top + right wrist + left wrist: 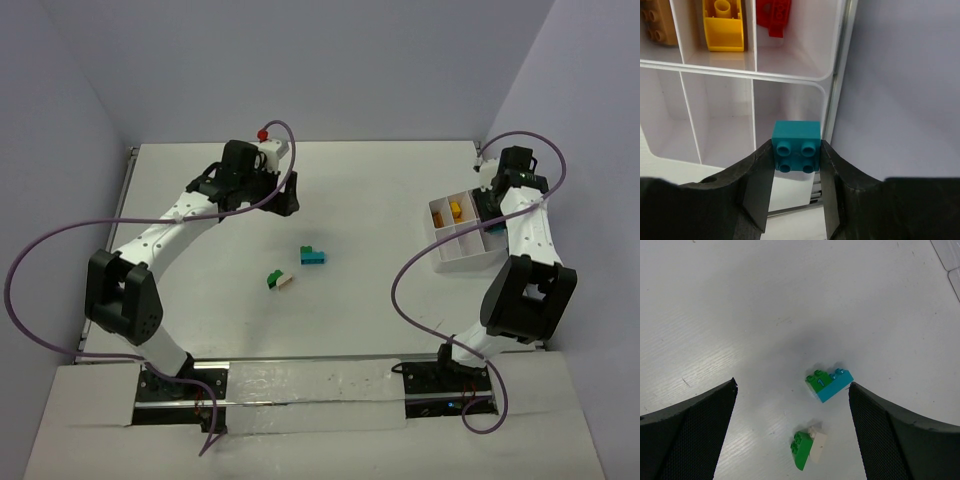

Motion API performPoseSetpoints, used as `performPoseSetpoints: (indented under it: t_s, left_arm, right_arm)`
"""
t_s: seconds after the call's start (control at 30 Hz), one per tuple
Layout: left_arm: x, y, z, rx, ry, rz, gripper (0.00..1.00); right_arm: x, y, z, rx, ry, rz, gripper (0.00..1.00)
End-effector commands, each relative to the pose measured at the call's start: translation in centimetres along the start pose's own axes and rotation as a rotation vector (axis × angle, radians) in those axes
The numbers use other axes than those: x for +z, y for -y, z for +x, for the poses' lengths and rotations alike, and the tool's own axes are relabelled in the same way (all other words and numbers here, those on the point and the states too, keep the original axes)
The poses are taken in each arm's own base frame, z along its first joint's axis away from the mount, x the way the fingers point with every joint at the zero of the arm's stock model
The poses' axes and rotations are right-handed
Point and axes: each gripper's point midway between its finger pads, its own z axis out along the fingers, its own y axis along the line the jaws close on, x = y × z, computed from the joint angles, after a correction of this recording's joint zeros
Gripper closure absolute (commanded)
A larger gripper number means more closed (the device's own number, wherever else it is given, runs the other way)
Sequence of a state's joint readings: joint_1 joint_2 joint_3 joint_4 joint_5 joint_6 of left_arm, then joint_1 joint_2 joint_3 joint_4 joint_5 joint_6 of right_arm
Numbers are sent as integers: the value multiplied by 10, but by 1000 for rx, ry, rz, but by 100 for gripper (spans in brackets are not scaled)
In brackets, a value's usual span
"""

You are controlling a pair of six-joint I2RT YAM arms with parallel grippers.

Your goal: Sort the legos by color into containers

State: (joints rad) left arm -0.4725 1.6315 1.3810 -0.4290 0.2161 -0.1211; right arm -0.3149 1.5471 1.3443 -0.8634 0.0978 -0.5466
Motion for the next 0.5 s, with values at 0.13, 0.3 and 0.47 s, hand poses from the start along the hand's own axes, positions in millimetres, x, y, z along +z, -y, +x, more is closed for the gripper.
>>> performPoseSetpoints:
  t_s: [0.13,0.3,0.47]
  left_arm:
    - [-3,6,-20,22,42,16,1]
    - [-5,10,-19,35,43,39,1]
    - [-7,17,-17,56,37,83,1]
  right_arm:
    - [-12,21,-19,-4,61,67,31]
    - [-22,17,-23,7,85,40,24]
    - [-33,13,-31,21,126,12,24]
